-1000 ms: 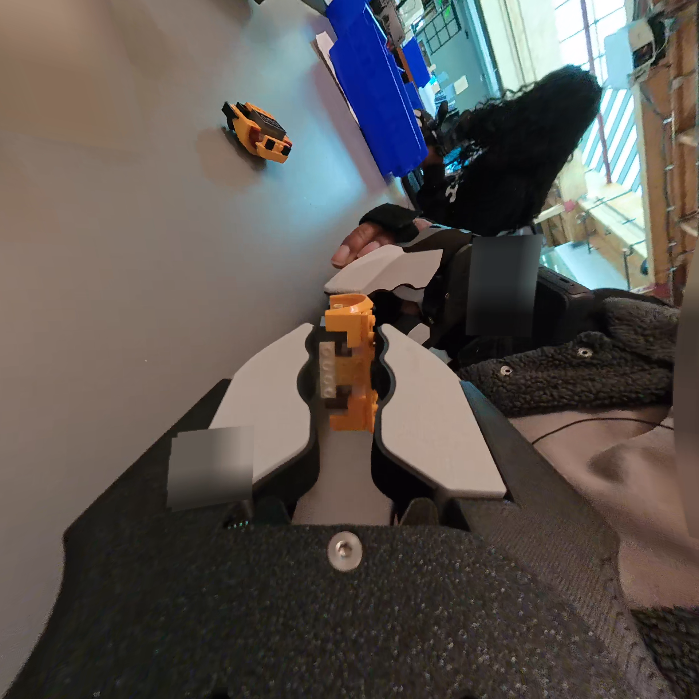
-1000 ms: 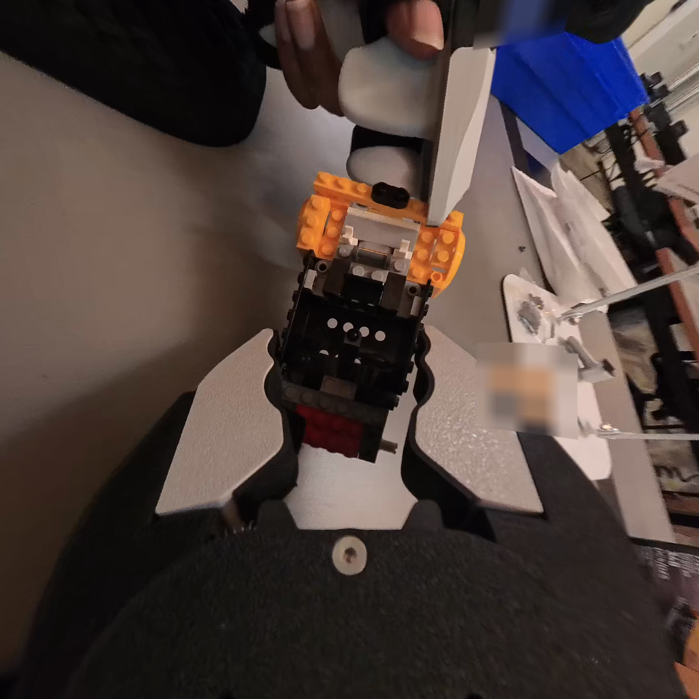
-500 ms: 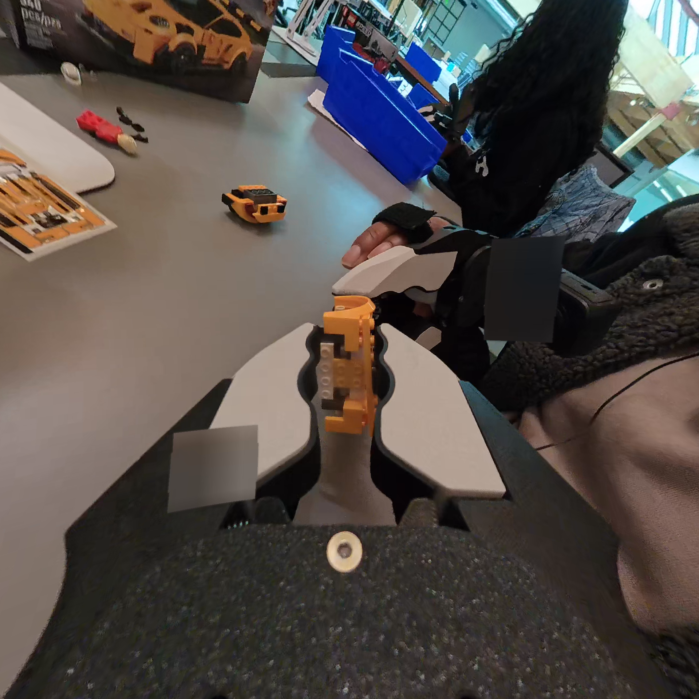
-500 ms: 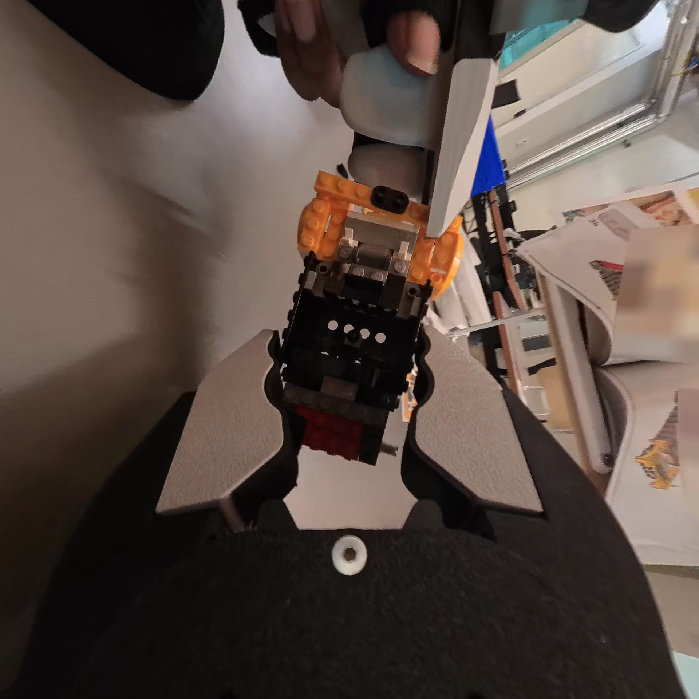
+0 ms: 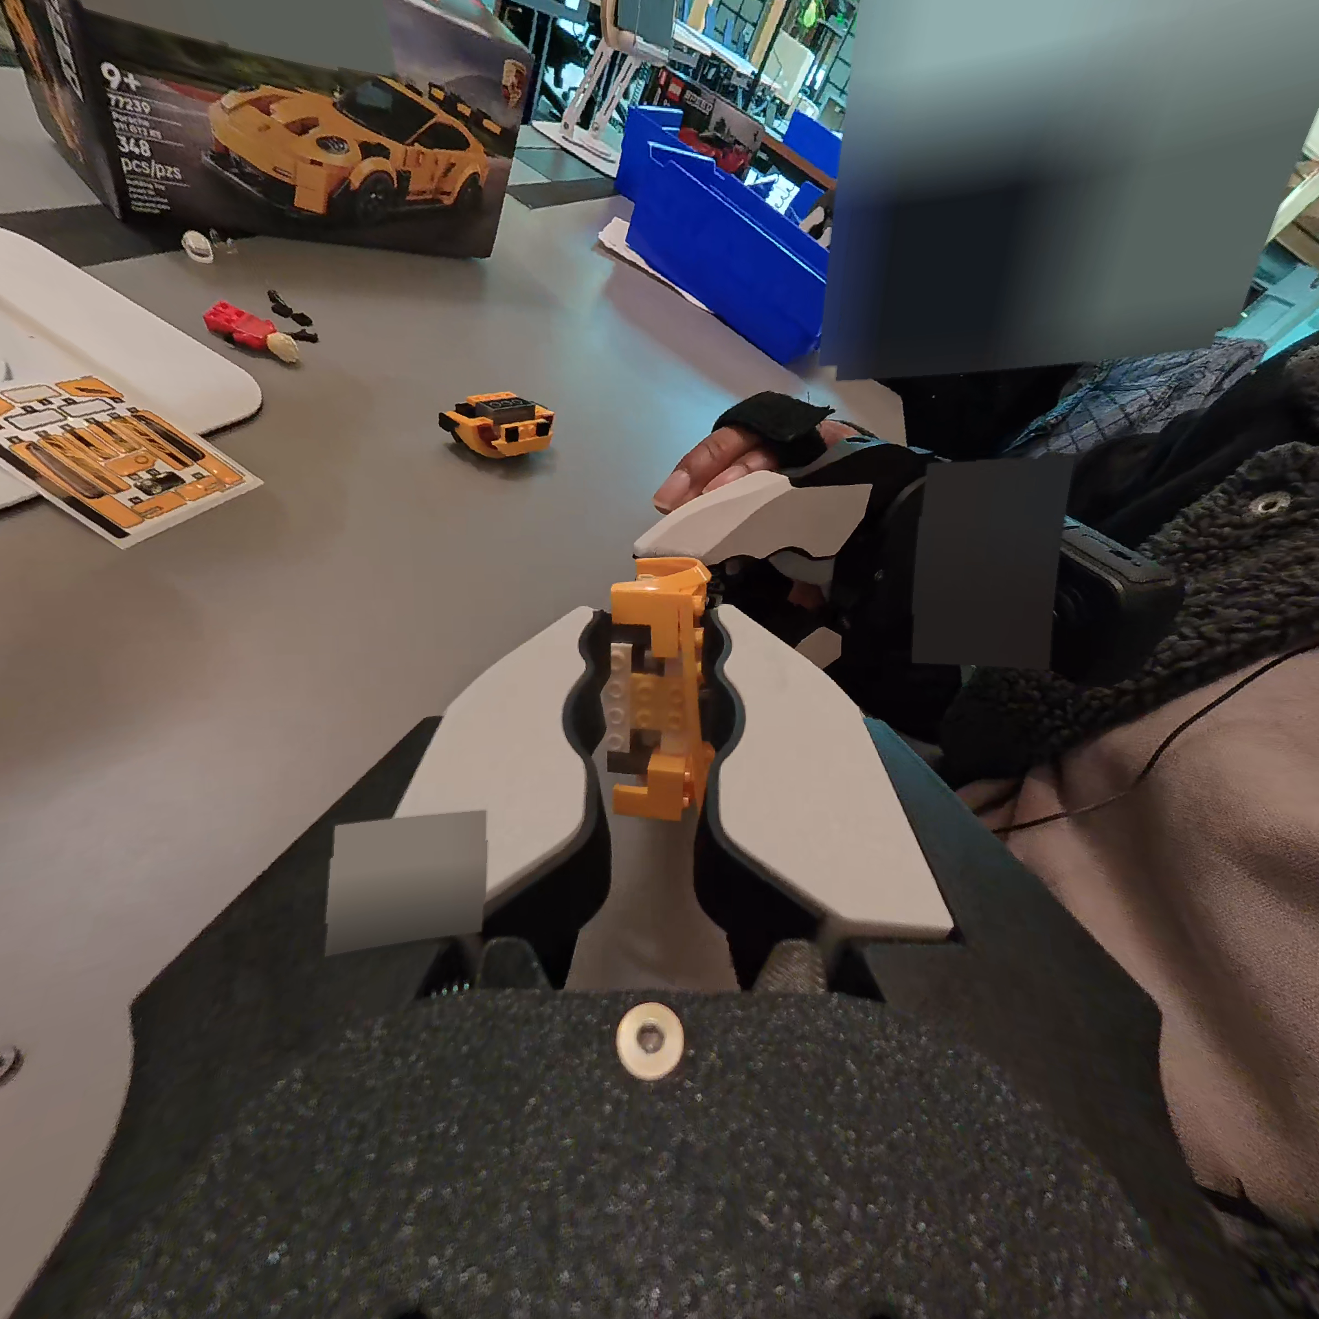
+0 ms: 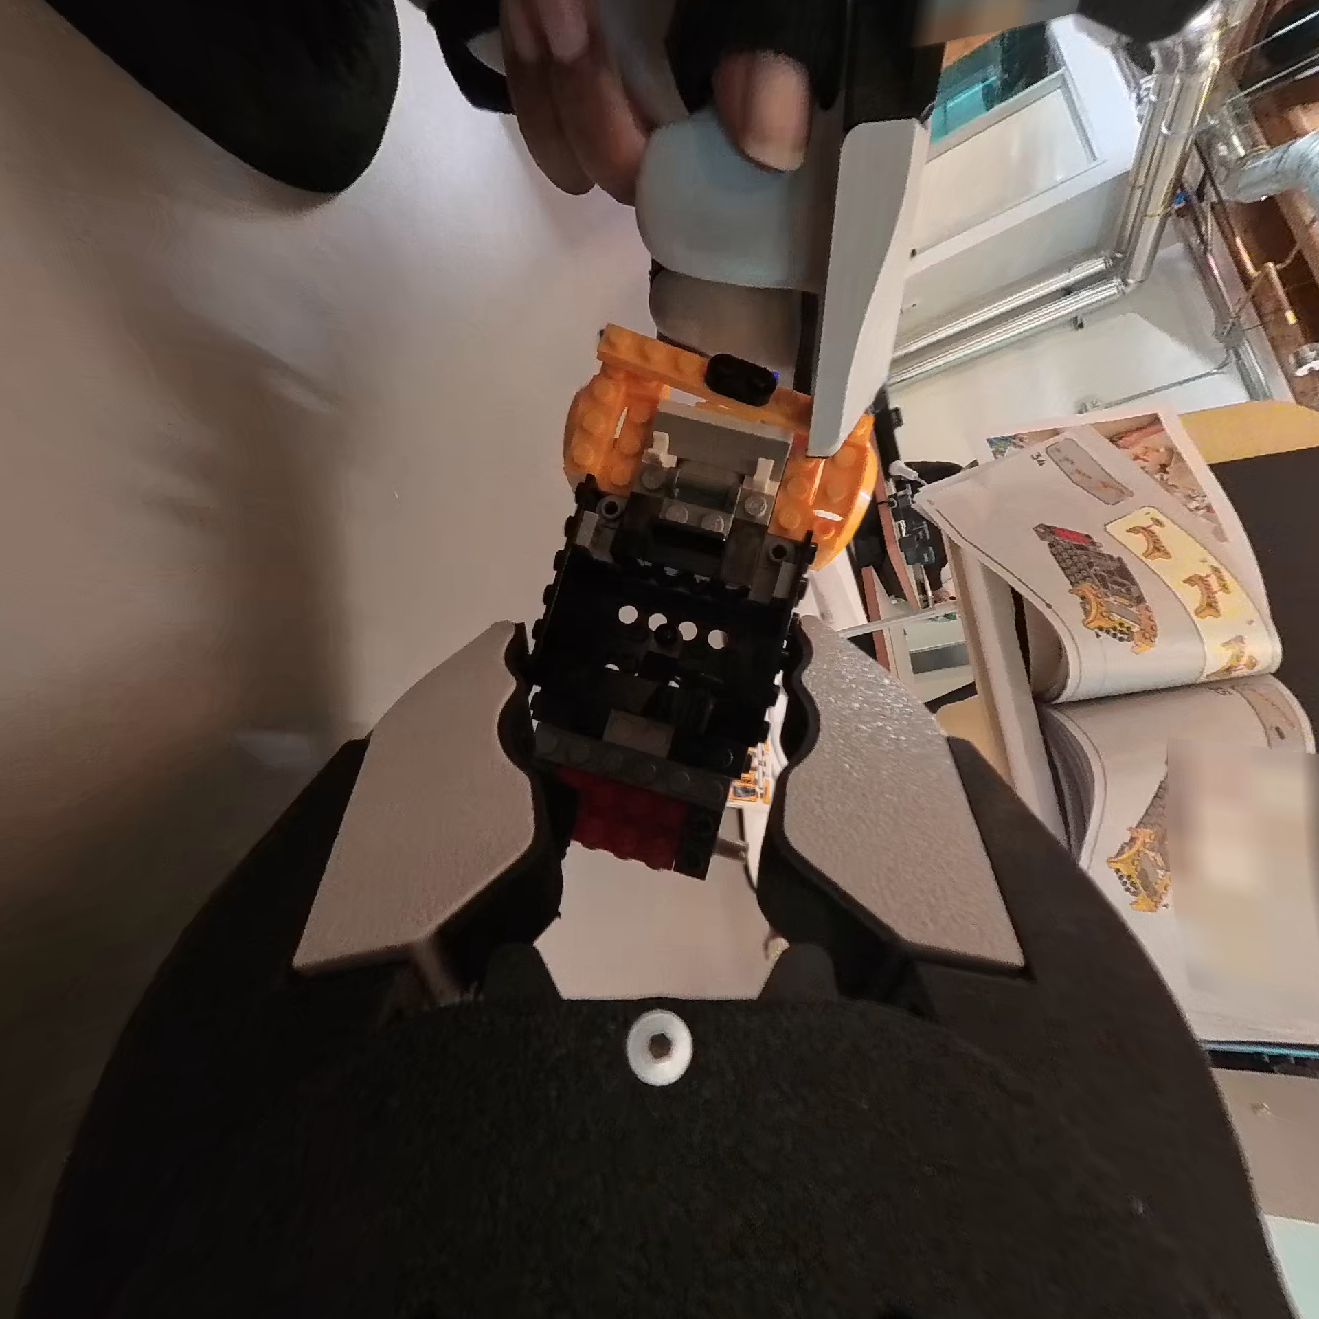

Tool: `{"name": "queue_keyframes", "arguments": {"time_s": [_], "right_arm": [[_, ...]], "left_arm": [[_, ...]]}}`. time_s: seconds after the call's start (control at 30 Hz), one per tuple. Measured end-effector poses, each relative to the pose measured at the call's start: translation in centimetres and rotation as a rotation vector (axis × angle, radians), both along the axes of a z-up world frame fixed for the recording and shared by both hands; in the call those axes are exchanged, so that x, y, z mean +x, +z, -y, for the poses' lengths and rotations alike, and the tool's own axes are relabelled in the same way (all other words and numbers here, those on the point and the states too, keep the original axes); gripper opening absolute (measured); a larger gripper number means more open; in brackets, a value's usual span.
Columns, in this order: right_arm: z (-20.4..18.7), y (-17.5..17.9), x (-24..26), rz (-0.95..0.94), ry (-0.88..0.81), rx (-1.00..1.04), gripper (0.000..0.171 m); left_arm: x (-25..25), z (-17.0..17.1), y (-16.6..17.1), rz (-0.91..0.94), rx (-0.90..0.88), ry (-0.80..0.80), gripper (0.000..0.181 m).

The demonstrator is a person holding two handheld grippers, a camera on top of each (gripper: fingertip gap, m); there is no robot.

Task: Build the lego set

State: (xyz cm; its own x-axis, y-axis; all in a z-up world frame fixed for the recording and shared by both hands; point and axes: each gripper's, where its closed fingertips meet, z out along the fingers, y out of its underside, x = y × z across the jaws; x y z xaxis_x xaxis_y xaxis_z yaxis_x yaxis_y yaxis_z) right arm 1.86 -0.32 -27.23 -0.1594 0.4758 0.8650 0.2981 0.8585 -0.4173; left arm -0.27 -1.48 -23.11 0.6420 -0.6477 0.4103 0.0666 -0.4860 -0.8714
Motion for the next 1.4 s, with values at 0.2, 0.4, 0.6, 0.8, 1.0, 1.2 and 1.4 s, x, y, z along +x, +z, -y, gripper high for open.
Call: {"name": "queue_keyframes", "arguments": {"time_s": [0.2, 0.4, 0.6, 0.8, 1.0, 1.2, 1.4], "right_arm": [[0.3, 0.3, -0.1, -0.018, 0.000, 0.009, 0.067], [0.1, 0.4, -0.2, -0.035, 0.002, -0.018, 0.067], [-0.2, 0.8, -0.1, -0.059, 0.002, -0.142, 0.067], [-1.0, 1.4, 0.0, -0.094, -0.004, -0.216, 0.068], [-0.7, 1.7, 0.0, -0.110, 0.018, -0.224, 0.067], [-0.5, 1.7, 0.0, -0.109, 0.022, -0.214, 0.067], [-0.4, 1.9, 0.0, -0.122, 0.022, -0.187, 0.067]], "left_arm": [[0.0, 0.1, 0.2, -0.038, 0.028, 0.004, 0.025], [0.1, -0.3, 0.5, -0.024, 0.031, 0.009, 0.025], [0.0, -0.2, 0.8, -0.029, 0.035, 0.019, 0.050], [0.4, 1.4, -0.8, -0.077, -0.027, -0.004, 0.051], [0.3, 1.7, -0.5, -0.061, -0.037, -0.009, 0.033], [0.2, 1.8, -0.7, -0.083, -0.045, -0.008, 0.032], [0.2, 1.9, -0.7, -0.073, -0.051, -0.011, 0.030]]}}
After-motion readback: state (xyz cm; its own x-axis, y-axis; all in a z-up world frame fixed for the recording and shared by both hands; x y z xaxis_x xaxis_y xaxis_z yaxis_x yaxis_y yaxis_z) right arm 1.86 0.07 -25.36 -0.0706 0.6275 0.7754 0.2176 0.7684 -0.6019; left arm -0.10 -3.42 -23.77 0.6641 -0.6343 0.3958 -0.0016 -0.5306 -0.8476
